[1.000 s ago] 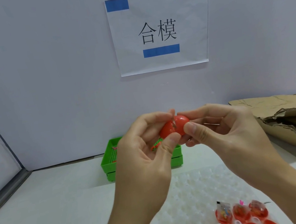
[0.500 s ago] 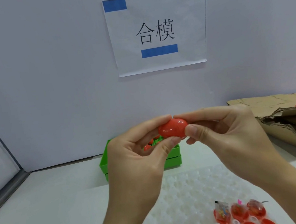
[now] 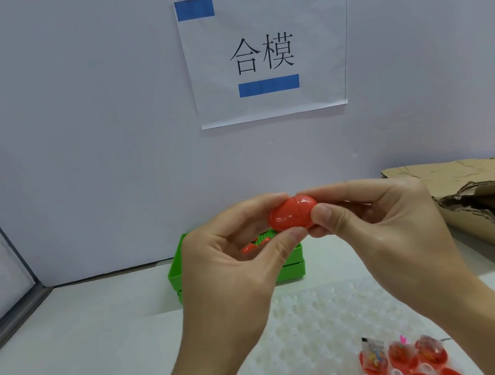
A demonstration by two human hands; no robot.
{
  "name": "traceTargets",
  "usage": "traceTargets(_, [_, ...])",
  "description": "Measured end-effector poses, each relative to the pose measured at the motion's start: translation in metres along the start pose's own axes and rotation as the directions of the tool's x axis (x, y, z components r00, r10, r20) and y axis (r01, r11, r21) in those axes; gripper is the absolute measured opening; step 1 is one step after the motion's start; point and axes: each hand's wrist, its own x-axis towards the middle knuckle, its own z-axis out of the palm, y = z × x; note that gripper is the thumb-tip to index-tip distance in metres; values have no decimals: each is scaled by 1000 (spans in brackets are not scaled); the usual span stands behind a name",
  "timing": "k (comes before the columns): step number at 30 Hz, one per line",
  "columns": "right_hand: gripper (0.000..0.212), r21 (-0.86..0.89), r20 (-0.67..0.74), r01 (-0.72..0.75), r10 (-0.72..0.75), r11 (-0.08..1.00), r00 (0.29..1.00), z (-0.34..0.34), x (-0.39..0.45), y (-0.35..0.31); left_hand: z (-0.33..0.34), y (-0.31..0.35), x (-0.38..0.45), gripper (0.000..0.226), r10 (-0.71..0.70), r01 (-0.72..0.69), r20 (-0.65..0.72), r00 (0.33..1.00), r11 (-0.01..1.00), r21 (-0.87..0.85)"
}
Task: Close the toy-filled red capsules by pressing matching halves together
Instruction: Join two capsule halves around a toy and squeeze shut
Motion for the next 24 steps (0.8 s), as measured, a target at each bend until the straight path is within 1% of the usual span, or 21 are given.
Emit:
traceTargets(3, [16,2,2,2,-2,1000,1000,1,-1,0,-1,0,0,32,-6,6,-9,1000,1000,23])
traceTargets(6, [17,-15,12,4,-4,1000,1000,1,-1,2,-2,-1,0,30,-6,10,-53,999,997,74])
traceTargets(10, [33,-154,27,38,-34,987,999,2,-2,10,-2,-5,0,34,13,5,-78,997,977,215])
traceTargets(12, [36,-213,11,42,-40,976,999,3,-3,14,-2,-7,-1,34,14,4,-71,997,966,257])
traceTargets(15, [37,-246,0,29,-30,969,1000,4,-4,18,0,-9,-1,38,33,-10,-67,997,948,318])
traceTargets(21, [37,-291,-26,19,-28,957,999,6,-6,24,5,-16,-4,59,75,-20,-123,990,917,398])
traceTargets(22, [37,-292,-31,20,-30,956,999,7,-6,25,5,-17,-4,60,84,-28,-121,989,914,406])
traceTargets(24, [34,-270,-33,19,-29,963,999,8,-6,23,5,-17,-4,51,116,-62,-107,987,906,419])
